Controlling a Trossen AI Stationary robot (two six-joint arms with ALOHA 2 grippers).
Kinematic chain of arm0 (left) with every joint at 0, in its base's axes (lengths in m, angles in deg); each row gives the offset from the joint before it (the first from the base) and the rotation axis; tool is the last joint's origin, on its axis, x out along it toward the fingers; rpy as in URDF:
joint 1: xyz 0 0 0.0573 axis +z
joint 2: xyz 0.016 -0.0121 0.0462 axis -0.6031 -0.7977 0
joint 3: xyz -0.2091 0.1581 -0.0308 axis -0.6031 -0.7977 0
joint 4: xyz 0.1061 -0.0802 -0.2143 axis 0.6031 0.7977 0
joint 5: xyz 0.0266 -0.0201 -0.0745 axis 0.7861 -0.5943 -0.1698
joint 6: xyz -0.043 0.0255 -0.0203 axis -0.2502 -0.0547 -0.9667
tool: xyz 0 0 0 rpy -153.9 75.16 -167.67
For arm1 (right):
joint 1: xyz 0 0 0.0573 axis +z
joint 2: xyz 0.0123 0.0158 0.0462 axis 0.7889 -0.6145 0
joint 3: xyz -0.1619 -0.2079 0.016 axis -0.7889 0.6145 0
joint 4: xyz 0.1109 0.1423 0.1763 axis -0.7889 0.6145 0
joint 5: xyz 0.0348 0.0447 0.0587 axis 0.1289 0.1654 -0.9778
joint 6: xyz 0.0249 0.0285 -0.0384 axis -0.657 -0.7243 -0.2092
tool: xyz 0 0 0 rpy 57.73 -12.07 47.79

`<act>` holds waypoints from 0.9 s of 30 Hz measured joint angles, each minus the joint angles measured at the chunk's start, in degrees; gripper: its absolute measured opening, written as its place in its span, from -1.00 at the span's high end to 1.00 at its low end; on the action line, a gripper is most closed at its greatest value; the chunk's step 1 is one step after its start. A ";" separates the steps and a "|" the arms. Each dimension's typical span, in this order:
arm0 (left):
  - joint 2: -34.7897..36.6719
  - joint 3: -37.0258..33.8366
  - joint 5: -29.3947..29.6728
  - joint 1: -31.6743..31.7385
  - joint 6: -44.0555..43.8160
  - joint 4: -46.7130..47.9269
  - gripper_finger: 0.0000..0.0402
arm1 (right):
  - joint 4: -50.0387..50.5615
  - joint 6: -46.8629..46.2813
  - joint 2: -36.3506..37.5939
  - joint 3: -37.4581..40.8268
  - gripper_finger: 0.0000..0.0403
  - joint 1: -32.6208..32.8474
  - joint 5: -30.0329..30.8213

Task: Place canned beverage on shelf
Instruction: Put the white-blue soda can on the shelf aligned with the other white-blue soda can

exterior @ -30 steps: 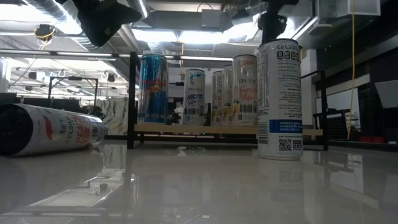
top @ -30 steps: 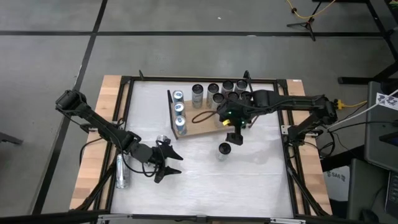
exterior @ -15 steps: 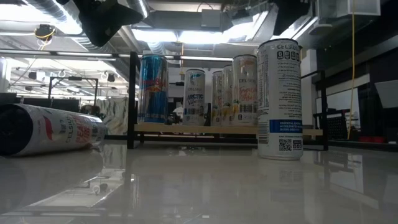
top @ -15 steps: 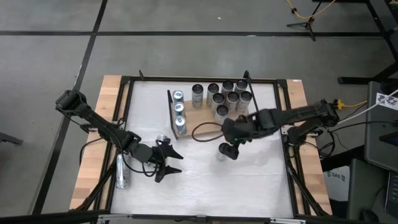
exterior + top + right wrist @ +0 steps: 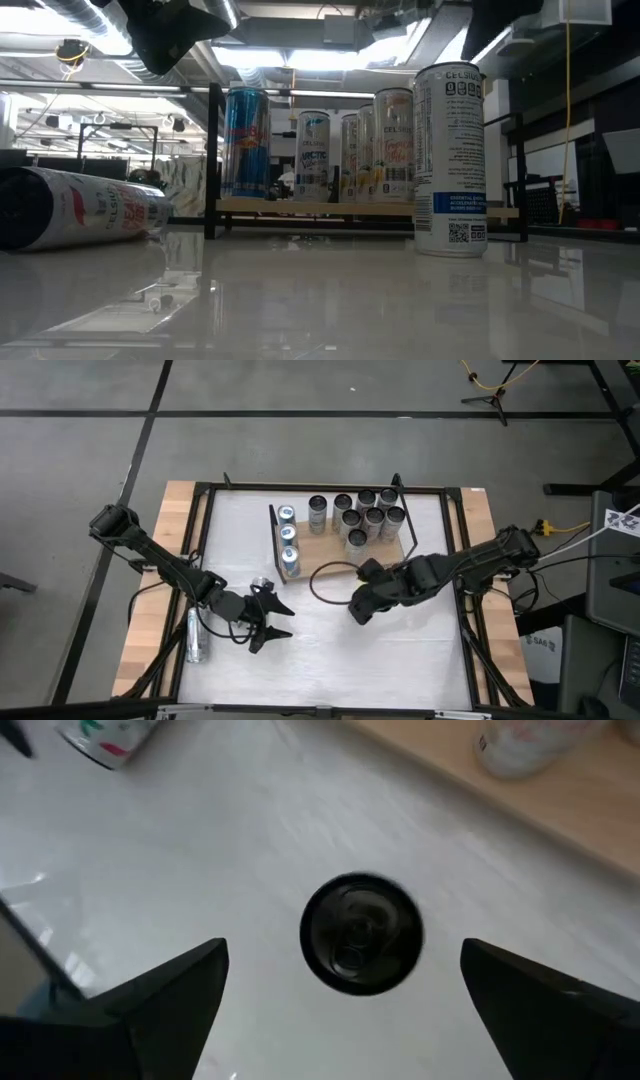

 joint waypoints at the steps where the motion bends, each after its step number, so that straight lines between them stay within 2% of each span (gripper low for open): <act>1: 0.00 0.02 0.00 0.00 0.00 0.11 -0.40 | -0.03 -0.48 -0.67 0.00 -0.96 0.00 0.14; 11: 0.00 0.01 -0.02 0.01 0.37 0.41 -0.40 | -1.16 -1.42 -6.23 0.00 -0.96 -0.07 1.89; 27: -0.02 0.02 -0.04 0.00 0.44 0.36 -0.40 | 0.92 0.32 -10.03 0.00 -0.96 -0.09 2.32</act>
